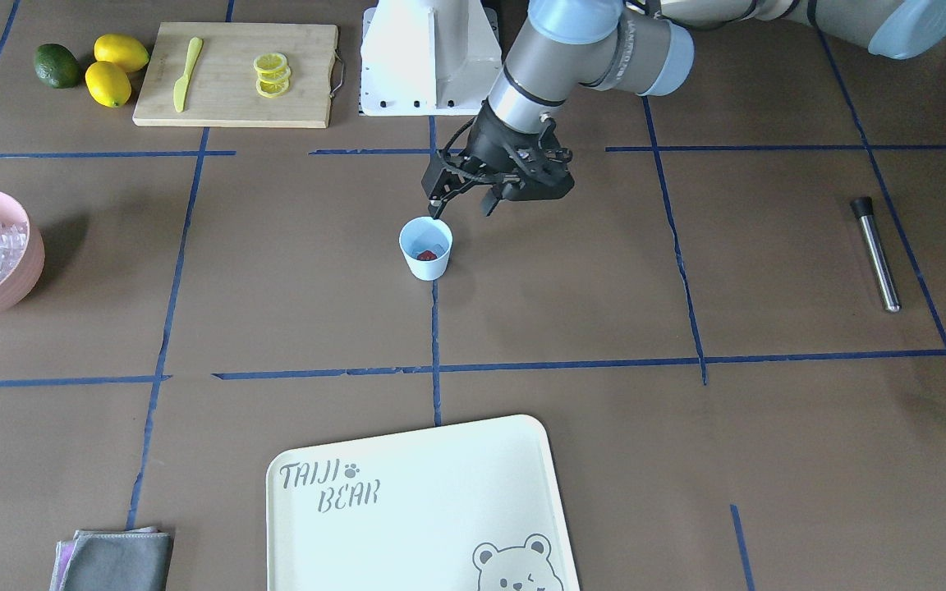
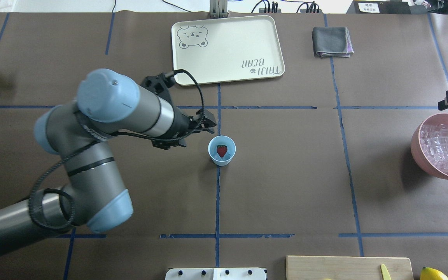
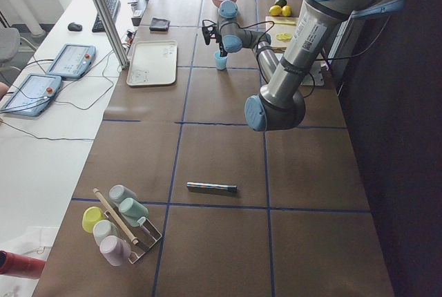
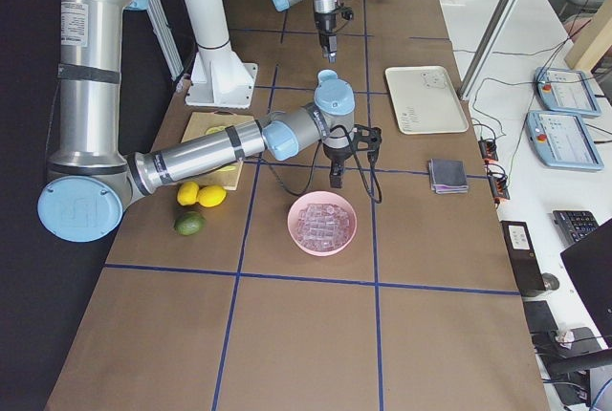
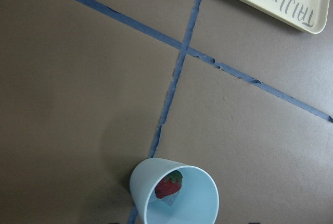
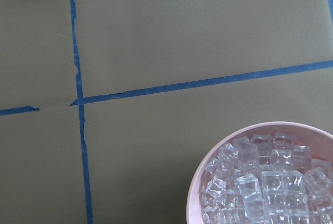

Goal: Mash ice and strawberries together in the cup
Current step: 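Carry the strawberry with the left gripper over the blue cup, then withdraw the left gripper back toward the steel muddler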

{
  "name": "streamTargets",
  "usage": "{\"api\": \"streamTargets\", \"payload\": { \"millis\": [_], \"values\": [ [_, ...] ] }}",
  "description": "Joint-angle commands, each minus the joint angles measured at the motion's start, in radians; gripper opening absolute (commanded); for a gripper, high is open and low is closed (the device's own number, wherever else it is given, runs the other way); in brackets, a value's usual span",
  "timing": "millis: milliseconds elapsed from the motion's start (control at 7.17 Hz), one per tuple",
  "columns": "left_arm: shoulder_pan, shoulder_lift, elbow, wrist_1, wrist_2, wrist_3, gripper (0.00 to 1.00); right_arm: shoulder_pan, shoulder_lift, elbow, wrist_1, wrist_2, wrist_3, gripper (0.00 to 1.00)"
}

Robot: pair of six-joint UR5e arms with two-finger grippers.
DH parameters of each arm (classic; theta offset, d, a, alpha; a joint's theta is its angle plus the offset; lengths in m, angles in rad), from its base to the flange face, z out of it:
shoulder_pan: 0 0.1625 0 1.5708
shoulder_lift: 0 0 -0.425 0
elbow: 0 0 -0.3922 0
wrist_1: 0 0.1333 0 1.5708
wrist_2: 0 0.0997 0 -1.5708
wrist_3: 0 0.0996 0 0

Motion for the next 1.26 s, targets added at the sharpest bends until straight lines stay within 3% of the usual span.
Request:
{"api": "streamTargets", "payload": {
  "millis": [0, 279, 558, 837, 1116],
  "values": [
    [-0.165, 0.183, -0.161, 0.039, -0.200, 0.188, 0.86, 0.001, 0.002, -0.003, -0.002, 0.000, -0.002, 1.00],
    [-0.335, 0.382, -0.177, 0.039, -0.327, 0.474, 0.86, 0.001, 0.002, -0.017, 0.007, 0.000, -0.002, 1.00],
    [-0.473, 0.576, -0.134, 0.040, -0.342, 0.896, 0.86, 0.001, 0.002, -0.017, 0.007, 0.000, -0.002, 1.00],
    [-0.567, 0.595, 0.031, 0.039, -0.340, 1.093, 0.86, 0.001, 0.000, -0.015, 0.009, 0.000, -0.002, 1.00],
    [-0.594, 0.575, 0.201, 0.040, -0.340, 1.154, 0.86, 0.001, 0.000, -0.009, 0.009, 0.001, -0.002, 1.00]
  ]
}}
